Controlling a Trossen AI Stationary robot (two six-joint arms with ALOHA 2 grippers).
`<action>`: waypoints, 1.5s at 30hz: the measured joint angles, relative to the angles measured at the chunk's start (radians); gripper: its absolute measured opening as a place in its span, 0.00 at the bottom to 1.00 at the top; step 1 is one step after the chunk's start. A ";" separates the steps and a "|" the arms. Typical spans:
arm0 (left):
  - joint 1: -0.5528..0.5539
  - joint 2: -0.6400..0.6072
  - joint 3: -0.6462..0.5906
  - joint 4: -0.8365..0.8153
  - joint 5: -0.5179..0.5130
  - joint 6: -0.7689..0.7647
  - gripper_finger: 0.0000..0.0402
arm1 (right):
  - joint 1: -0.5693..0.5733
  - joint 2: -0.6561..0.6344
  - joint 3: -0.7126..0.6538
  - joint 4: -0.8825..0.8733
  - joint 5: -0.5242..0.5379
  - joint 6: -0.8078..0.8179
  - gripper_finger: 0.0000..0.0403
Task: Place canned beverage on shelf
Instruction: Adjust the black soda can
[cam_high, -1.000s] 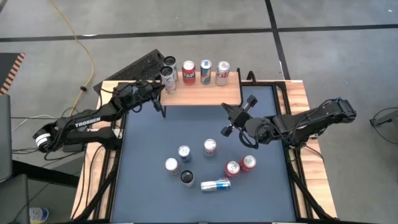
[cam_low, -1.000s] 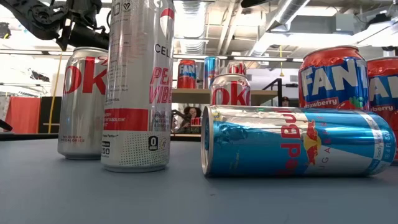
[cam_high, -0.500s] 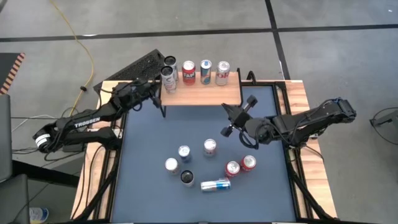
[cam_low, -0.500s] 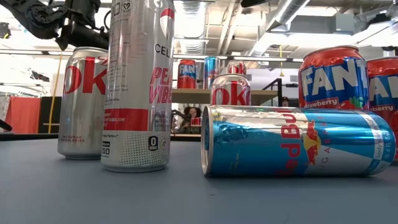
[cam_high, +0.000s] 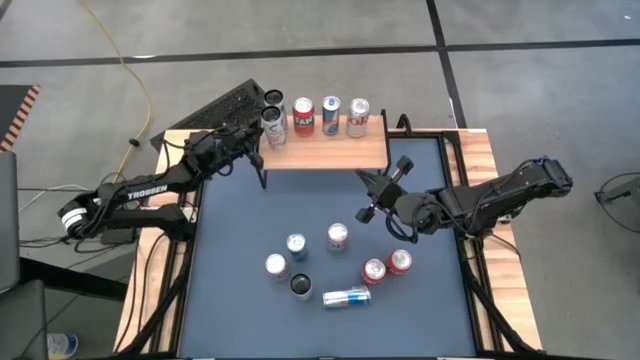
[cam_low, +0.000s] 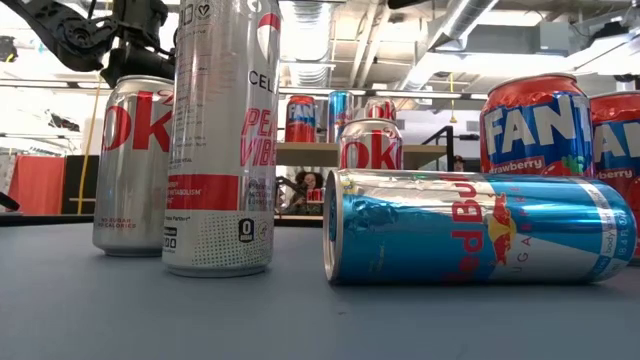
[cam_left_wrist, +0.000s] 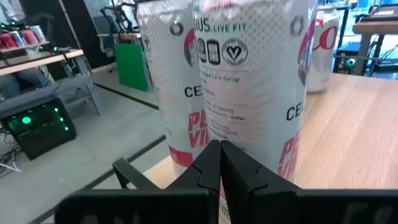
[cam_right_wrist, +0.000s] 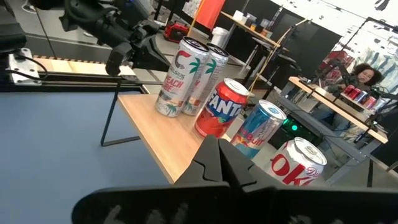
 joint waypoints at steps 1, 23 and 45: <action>0.000 -0.002 0.000 0.000 0.000 0.000 0.00 | 0.002 0.000 0.000 0.000 0.000 0.000 0.00; -0.003 -0.013 0.000 -0.002 0.032 -0.053 0.00 | 0.019 0.000 0.000 -0.032 0.000 0.033 0.00; -0.004 -0.016 -0.001 -0.037 0.043 -0.064 0.00 | 0.019 0.000 0.000 -0.034 0.000 0.042 0.00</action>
